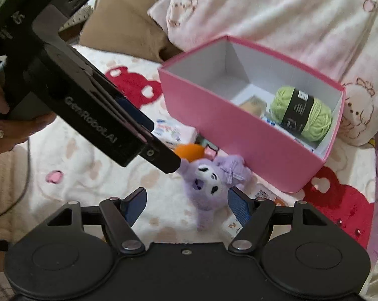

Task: Organize objects
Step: 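Move the right tool down to the purple plush toy, then close the right tool on the plush toy's head and lift it, then carry the plush toy into the pink box and open the right tool, then withdraw the right tool and move it to the clear orange-labelled box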

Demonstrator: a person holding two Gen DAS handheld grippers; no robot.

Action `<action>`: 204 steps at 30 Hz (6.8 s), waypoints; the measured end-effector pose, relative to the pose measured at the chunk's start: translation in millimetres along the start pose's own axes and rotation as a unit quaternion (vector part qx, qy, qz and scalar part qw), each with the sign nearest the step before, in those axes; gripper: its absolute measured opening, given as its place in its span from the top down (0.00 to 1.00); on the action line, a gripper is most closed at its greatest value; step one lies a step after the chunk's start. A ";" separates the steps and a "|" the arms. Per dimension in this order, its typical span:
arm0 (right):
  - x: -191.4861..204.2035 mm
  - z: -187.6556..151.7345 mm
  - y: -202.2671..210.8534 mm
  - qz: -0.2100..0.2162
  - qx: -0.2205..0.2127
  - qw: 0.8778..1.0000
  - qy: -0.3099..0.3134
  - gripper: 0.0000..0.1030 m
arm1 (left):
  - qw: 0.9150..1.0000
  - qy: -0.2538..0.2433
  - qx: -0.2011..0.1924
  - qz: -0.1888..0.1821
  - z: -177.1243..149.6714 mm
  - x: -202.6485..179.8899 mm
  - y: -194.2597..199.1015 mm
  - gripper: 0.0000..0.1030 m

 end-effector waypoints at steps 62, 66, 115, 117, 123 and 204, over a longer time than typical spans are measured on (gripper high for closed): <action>42.7 -85.2 -58.1 -0.027 0.033 0.986 -0.162 0.37 | 0.988 0.125 0.037 -0.077 -74.6 42.2 -38.7 0.64; 41.5 -79.4 -41.4 -0.035 0.031 0.988 -0.148 0.47 | 0.987 0.127 0.041 -0.090 -67.8 40.4 -28.5 0.65; -91.9 60.1 -157.9 0.060 -0.022 0.961 -0.268 0.50 | 0.990 0.013 0.074 0.122 143.8 74.0 -85.9 0.65; -91.5 54.6 -162.3 0.061 -0.013 0.961 -0.269 0.50 | 0.989 0.012 0.082 0.125 138.5 74.1 -91.6 0.65; -81.7 56.6 -170.8 0.051 -0.001 0.969 -0.243 0.50 | 0.983 -0.026 0.080 0.166 129.5 74.9 -102.6 0.65; -26.6 -98.7 -25.8 -0.065 0.014 0.997 -0.035 0.52 | 0.996 0.082 0.006 -0.044 -51.1 -45.5 -75.9 0.58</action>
Point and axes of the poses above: each gripper's, at about its wrist camera, not at the fingertips, and y roughly against the way its jaws point, x to its left, z to its top, the point moved 5 cm from there along -y, roughly the way its jaws point, and after that the axes turned 13 degrees about -x, right-handed, at the moved point
